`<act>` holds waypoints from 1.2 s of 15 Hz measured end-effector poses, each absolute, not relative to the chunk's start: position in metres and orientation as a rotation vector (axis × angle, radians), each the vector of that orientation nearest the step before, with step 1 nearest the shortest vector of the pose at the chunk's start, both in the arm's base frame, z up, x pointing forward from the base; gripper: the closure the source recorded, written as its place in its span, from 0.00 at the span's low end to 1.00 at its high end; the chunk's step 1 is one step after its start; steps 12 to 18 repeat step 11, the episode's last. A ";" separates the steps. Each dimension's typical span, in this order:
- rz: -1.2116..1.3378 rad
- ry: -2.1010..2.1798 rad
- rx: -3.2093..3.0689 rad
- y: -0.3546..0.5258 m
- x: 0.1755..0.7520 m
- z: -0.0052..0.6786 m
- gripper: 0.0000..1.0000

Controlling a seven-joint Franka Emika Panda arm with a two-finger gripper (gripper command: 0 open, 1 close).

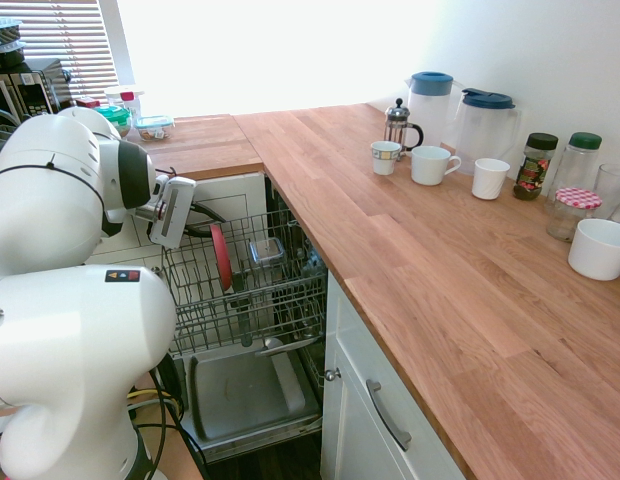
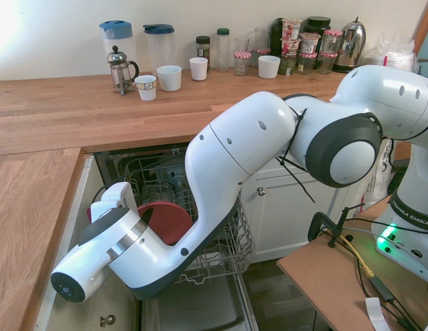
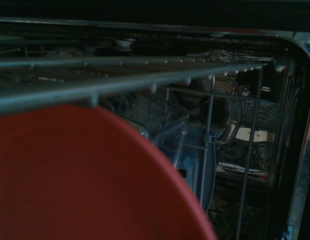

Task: Put the plate in the dishwasher

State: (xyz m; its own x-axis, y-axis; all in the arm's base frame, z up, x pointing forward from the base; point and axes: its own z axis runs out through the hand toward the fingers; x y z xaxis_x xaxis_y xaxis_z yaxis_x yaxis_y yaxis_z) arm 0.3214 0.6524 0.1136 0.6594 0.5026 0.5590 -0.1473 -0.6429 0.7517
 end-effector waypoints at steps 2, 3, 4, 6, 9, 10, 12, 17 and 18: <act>1.013 0.283 2.094 0.661 0.314 0.120 0.00; 1.015 0.283 2.102 0.662 0.312 0.122 0.00; 1.015 0.282 2.110 0.663 0.310 0.124 0.00; 1.021 0.280 2.137 0.667 0.302 0.133 0.00; 1.018 0.265 2.185 0.671 0.279 0.166 0.00; 1.013 0.257 2.200 0.671 0.271 0.181 0.00; 1.000 0.245 2.214 0.669 0.264 0.198 0.00; 1.000 0.245 2.214 0.669 0.264 0.198 0.00; 1.000 0.245 2.214 0.669 0.264 0.198 0.00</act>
